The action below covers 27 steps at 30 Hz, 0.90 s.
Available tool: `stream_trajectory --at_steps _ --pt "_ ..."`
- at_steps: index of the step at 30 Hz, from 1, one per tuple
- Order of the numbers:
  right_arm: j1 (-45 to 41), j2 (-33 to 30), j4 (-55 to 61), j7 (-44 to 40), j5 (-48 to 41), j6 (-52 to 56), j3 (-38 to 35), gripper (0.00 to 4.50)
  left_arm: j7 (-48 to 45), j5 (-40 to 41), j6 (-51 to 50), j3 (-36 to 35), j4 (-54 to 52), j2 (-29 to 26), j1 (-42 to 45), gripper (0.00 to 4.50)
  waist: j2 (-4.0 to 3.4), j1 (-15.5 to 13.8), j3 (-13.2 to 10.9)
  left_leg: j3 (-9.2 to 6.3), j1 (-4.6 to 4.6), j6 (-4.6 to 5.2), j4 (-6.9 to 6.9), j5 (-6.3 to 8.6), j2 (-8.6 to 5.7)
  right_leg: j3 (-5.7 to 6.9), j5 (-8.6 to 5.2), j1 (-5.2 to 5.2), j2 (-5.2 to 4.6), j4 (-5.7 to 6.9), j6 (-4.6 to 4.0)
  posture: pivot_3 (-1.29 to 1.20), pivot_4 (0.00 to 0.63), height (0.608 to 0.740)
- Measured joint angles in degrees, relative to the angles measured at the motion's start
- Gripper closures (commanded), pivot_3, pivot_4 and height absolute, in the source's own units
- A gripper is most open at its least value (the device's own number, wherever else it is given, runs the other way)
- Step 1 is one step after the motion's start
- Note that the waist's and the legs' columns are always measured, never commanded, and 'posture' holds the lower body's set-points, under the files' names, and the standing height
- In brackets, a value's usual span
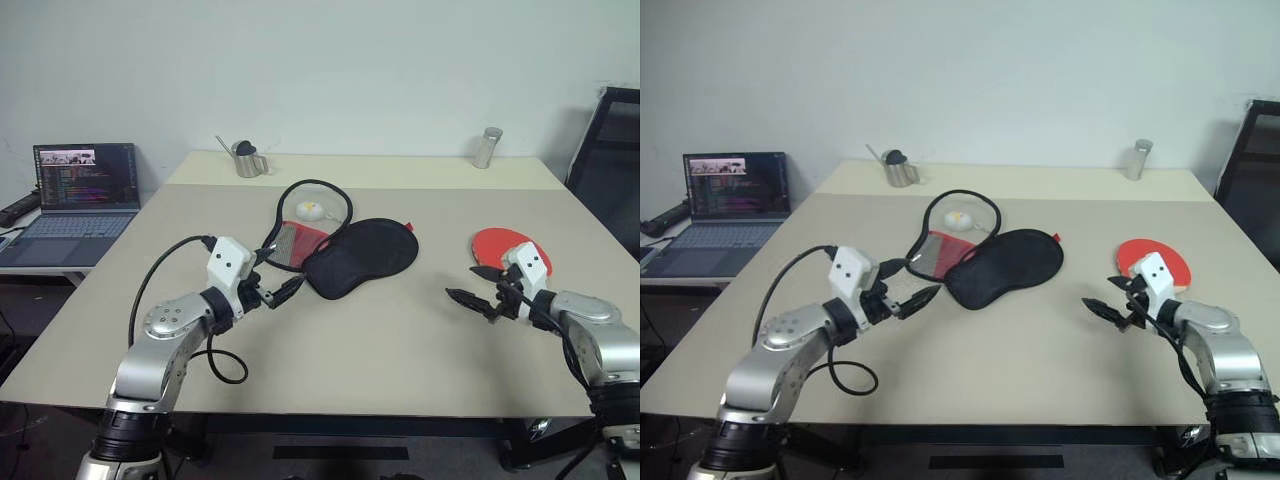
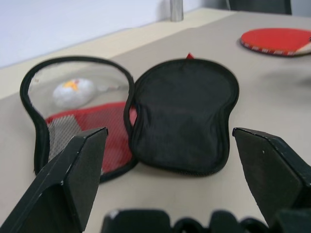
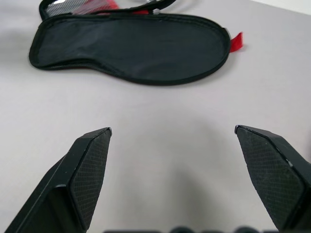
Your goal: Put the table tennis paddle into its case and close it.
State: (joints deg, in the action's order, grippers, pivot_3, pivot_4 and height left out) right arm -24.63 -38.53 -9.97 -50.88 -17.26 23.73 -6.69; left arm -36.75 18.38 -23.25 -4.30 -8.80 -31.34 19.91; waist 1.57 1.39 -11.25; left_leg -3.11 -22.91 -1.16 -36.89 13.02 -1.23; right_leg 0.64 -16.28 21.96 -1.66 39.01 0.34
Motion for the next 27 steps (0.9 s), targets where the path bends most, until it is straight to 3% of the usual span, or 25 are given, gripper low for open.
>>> stream_trajectory --at_steps 7,14,27 --pt "1.84 -0.82 3.50 0.18 0.11 2.58 0.29 0.02 -1.36 -1.15 1.22 0.03 3.58 0.02 0.59 0.00 0.00 -0.05 0.00 0.02 -0.01 0.00 0.00 0.00 0.00 0.00 0.00 0.02 0.00 0.00 0.00 0.00 0.150 0.740" --pt "3.20 -0.48 14.33 2.68 -2.56 8.34 0.20 0.02 -7.64 3.36 2.32 -1.86 6.26 -0.11 1.96 0.00 0.00 -0.12 0.00 0.00 -0.04 -0.01 0.01 0.01 0.00 0.00 0.00 0.03 0.00 -0.03 0.01 0.00 0.150 0.740" --pt "1.30 6.16 21.76 5.94 -6.99 16.98 5.29 0.02 -18.13 7.56 2.31 -5.05 14.77 -7.22 8.27 0.00 0.01 -0.07 0.00 0.00 -0.07 0.00 0.00 0.01 0.01 0.00 0.01 0.07 0.02 -0.03 0.02 0.00 0.150 0.740"
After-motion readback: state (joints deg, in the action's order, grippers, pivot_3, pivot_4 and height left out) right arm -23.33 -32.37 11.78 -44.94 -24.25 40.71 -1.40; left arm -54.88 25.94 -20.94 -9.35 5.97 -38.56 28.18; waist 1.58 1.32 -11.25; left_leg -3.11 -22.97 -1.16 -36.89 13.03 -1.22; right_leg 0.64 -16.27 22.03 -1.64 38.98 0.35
